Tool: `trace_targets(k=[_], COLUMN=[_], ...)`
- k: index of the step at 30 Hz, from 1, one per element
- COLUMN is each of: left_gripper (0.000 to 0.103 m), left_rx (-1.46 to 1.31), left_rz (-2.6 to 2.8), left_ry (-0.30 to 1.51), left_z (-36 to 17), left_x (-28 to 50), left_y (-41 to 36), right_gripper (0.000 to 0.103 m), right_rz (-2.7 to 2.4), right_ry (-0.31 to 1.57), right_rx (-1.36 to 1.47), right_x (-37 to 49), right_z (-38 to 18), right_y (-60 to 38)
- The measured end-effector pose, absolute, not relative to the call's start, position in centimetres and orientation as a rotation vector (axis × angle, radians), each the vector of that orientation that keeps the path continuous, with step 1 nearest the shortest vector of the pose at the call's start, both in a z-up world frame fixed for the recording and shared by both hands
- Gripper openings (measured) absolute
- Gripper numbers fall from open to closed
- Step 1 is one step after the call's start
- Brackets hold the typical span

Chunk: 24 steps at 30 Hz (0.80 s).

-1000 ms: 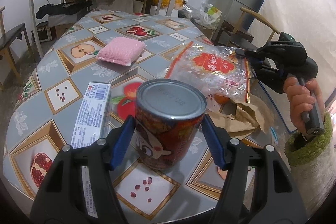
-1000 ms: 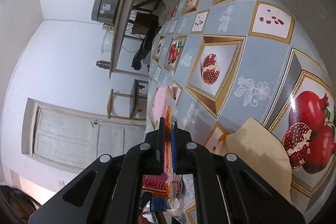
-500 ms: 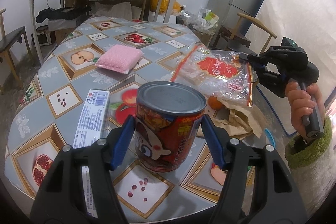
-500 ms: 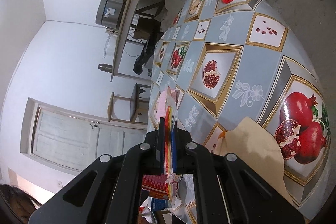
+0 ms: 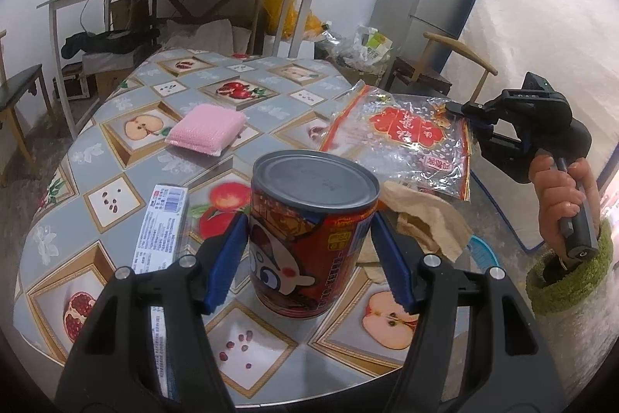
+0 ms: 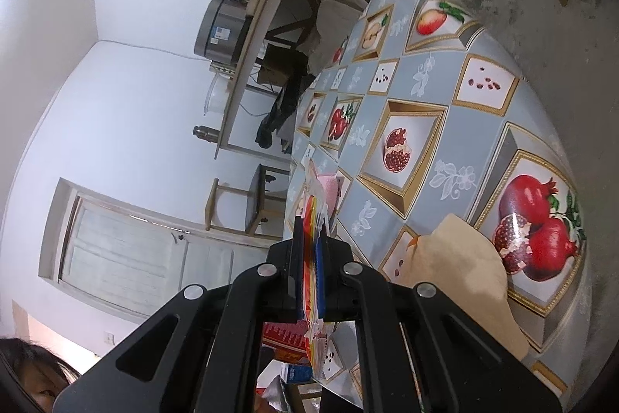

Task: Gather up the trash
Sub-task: 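Carry the red can and wrapper over the blue wastebasket with both grippers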

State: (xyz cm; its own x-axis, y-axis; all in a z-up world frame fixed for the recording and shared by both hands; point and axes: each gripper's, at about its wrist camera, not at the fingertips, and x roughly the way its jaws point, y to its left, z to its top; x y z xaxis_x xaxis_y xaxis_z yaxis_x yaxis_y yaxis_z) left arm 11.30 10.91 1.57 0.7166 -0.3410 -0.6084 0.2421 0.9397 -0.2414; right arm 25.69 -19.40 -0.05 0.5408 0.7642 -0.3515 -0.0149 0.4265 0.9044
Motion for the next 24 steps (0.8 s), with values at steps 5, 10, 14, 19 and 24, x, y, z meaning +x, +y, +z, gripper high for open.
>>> trace_targets(k=[5,10,14,19,24], left_gripper=[0.062,0.062,0.062,0.062,0.062], left_rx=[-0.137,-0.124,-0.105,-0.083,-0.059], left_rz=[-0.344,-0.37,-0.395,-0.433,-0.479], left_ry=[0.682,0.67,0.664,0.657,0.648], left_z=[2.4,3.0,3.5,4.1,4.6], left_x=[10.9,10.4,10.2,9.8,9.6], left_y=[9.9,8.6,7.1,5.0,2.6], right_gripper=[0.005,0.005,0.005,0.005,0.005], right_rz=[0.562,0.548,0.531,0.502,0.465], right_ry=[0.857,0.833,0.809,0.771,0.739], right_rx=[1.021,1.023,1.034,1.062,1.08], right_x=[24.5,23.0,21.6,19.5,17.5], right_z=[0.7,1.4,1.6,1.6,1.6], right_y=[-20.7,-22.1,-23.6,-26.0,-28.6])
